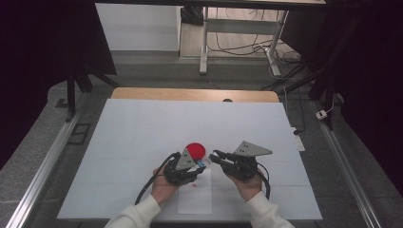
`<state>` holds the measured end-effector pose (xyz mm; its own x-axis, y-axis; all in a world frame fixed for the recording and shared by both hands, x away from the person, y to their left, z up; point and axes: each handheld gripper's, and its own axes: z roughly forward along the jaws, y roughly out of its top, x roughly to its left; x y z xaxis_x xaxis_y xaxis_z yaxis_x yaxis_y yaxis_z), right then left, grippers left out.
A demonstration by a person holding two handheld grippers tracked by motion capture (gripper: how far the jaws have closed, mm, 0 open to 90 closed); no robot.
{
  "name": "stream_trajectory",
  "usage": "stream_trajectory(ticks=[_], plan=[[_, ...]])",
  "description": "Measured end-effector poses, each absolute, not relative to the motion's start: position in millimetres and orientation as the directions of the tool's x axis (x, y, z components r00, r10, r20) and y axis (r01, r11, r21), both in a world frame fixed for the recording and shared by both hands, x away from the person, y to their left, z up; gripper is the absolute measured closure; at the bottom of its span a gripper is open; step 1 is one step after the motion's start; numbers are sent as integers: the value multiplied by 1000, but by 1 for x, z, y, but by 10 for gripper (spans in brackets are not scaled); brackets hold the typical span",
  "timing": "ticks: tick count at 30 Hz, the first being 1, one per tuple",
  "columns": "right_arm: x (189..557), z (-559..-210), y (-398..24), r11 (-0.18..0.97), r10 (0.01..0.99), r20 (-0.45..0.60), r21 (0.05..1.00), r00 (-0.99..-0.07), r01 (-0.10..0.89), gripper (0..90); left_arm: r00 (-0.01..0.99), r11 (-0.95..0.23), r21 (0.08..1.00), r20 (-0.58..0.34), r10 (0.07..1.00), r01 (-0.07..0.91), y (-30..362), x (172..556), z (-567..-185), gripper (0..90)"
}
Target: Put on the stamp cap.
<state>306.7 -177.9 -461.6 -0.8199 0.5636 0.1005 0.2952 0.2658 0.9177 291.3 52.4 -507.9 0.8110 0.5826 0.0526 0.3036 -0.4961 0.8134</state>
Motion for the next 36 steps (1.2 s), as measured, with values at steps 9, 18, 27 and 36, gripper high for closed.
stream_trajectory(ticks=[9,18,27,36], plan=[[304,-462,-171,251,576,124,914,-808,319,756,809,-497,813,56,585,303,51,291,-509,654],[301,-461,-164,197,602,188,906,-776,374,756,807,-501,811,62,587,302,50,290,-510,654],[300,-462,-161,187,603,219,896,-767,402,756,805,-501,813,70,589,297,50,290,-510,654],[301,-464,-161,185,604,228,892,-764,412,756,802,-506,814,84,591,287,49,289,-511,654]])
